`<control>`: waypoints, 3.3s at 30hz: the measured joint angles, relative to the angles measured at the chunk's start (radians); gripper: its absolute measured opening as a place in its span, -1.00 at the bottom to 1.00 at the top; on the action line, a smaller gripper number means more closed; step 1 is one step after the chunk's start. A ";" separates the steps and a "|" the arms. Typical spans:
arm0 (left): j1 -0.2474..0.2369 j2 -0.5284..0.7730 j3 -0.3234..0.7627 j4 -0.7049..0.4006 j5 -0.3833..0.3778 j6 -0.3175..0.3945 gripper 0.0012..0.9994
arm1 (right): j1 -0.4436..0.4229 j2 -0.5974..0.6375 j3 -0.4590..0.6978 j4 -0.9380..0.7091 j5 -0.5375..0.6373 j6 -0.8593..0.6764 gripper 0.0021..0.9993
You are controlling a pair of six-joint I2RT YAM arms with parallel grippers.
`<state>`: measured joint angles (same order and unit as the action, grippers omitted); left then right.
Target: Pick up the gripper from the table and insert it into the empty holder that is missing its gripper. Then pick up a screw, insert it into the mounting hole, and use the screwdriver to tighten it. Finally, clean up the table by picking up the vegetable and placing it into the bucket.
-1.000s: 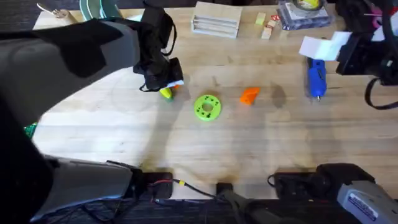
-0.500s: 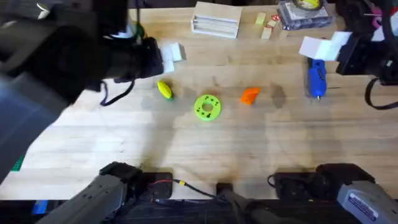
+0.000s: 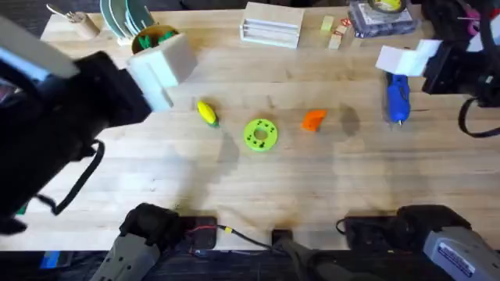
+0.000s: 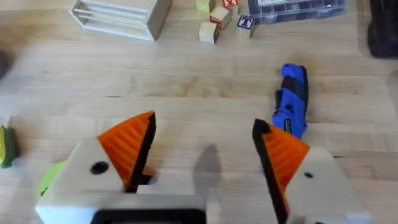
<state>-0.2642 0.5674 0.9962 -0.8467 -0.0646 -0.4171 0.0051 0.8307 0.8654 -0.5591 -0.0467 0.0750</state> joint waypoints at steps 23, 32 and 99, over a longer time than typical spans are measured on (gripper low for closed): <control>0.000 -0.064 0.000 -0.082 -0.055 0.008 0.99 | 0.000 0.000 0.000 -0.002 0.000 0.000 0.98; 0.000 -0.064 -0.027 0.151 -0.090 0.236 0.99 | 0.000 0.000 0.000 -0.002 0.000 0.000 0.98; 0.355 -0.566 -0.991 0.814 0.360 0.312 0.99 | 0.000 0.000 0.000 -0.002 0.000 0.000 0.98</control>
<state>0.0906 0.0010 0.0055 -0.0329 0.2955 -0.1051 0.0051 0.8307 0.8654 -0.5612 -0.0467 0.0747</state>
